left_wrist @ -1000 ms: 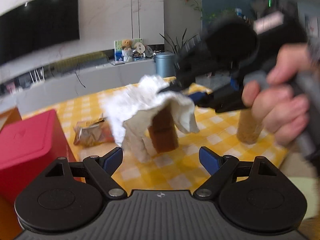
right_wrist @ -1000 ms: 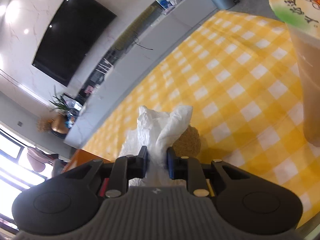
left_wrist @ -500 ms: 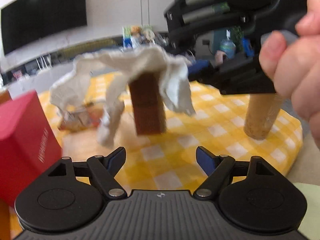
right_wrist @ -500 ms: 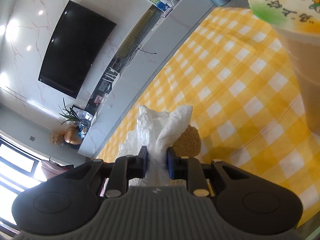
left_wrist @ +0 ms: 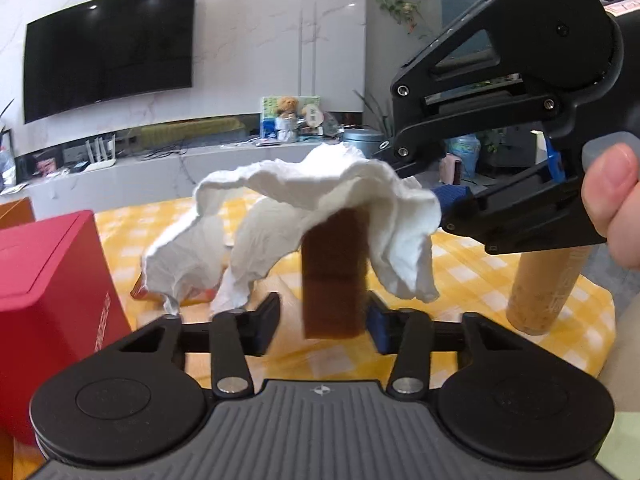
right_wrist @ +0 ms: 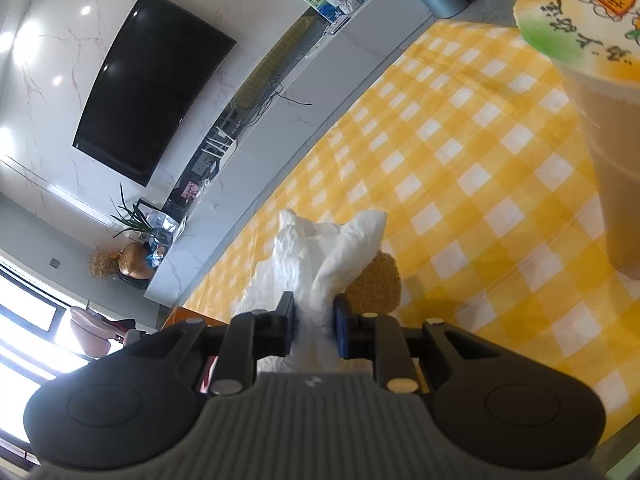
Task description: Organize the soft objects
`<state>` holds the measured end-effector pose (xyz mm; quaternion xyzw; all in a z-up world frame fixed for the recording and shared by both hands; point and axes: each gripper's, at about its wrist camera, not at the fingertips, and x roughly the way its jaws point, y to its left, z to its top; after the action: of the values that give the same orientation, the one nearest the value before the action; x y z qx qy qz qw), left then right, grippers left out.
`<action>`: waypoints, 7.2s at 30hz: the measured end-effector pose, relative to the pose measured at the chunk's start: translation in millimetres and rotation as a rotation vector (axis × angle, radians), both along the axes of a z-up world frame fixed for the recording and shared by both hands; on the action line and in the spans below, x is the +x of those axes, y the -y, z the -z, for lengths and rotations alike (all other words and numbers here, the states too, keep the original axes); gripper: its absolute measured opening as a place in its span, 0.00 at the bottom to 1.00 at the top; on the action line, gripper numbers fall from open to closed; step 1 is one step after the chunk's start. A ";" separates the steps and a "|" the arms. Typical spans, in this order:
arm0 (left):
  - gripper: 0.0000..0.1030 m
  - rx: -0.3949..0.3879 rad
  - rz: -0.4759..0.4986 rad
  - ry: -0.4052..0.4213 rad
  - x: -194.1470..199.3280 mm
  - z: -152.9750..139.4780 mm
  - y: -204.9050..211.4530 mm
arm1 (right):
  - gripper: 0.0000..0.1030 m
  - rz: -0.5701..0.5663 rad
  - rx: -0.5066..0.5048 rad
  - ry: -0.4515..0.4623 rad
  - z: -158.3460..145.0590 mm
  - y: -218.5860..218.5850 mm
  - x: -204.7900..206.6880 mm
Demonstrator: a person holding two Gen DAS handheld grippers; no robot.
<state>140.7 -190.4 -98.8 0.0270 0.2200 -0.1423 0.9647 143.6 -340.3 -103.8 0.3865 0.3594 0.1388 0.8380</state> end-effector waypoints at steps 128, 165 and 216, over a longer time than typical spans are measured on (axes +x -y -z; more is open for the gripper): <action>0.32 -0.133 0.014 -0.139 -56.9 -139.9 -158.0 | 0.98 -0.023 -0.807 -0.357 71.1 -132.8 37.7; 0.31 -0.029 -0.140 -0.050 -79.3 -183.1 -183.0 | 0.10 -0.005 -0.524 0.220 -80.7 -104.6 -46.5; 0.31 -0.281 -0.342 -0.183 -52.9 -136.6 -375.0 | 0.16 -0.423 -1.141 0.112 5.4 -442.4 27.1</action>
<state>87.7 184.6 37.7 -0.1581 0.2859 -0.0081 0.9451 170.8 102.1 -109.2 -0.2109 0.4013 0.1080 0.8848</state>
